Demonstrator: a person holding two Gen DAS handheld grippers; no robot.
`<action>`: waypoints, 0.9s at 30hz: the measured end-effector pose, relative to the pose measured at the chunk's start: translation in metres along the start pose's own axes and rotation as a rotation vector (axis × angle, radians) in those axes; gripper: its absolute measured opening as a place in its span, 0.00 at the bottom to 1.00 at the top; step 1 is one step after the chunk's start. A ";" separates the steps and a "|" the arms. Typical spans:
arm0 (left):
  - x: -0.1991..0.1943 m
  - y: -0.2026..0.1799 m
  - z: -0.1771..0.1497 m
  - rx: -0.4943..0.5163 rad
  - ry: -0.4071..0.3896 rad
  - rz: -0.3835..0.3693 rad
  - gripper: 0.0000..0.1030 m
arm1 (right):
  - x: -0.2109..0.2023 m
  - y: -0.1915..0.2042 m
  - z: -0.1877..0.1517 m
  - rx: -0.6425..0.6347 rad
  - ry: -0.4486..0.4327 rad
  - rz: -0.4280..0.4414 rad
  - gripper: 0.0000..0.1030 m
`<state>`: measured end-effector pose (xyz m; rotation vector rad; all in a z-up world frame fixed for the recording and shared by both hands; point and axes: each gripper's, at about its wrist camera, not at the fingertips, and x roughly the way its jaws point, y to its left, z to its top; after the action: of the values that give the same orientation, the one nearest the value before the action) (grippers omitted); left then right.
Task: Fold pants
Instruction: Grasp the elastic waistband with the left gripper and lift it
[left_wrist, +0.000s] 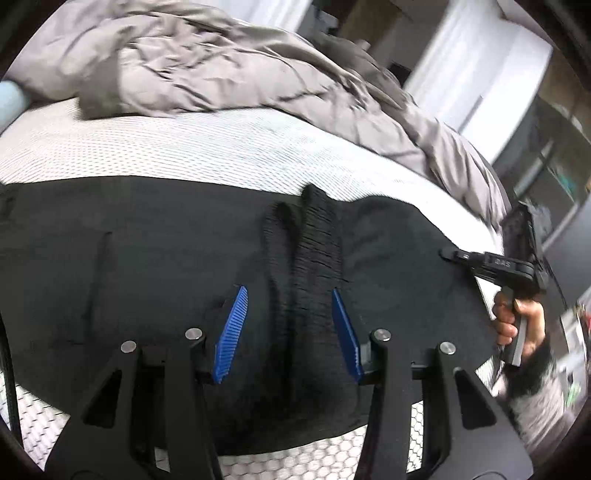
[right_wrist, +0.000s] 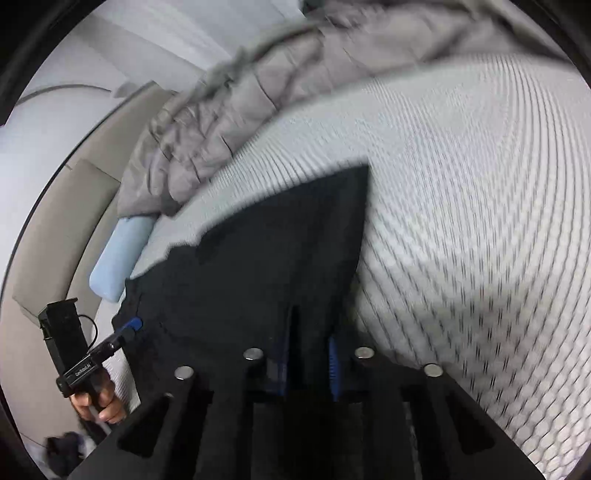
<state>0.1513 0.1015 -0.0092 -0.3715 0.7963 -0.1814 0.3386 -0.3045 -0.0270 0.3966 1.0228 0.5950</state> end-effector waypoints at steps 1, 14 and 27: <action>-0.003 0.005 0.001 -0.013 -0.012 0.010 0.42 | 0.000 0.004 0.005 -0.012 -0.011 -0.011 0.14; -0.101 0.078 -0.036 -0.251 -0.203 0.246 0.99 | -0.034 0.046 -0.001 -0.154 -0.101 -0.220 0.94; -0.100 0.211 -0.045 -0.720 -0.241 0.271 0.82 | -0.028 0.059 -0.022 -0.212 -0.068 -0.221 0.94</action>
<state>0.0539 0.3134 -0.0540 -0.9366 0.6441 0.4128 0.2925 -0.2758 0.0149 0.1135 0.9136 0.4814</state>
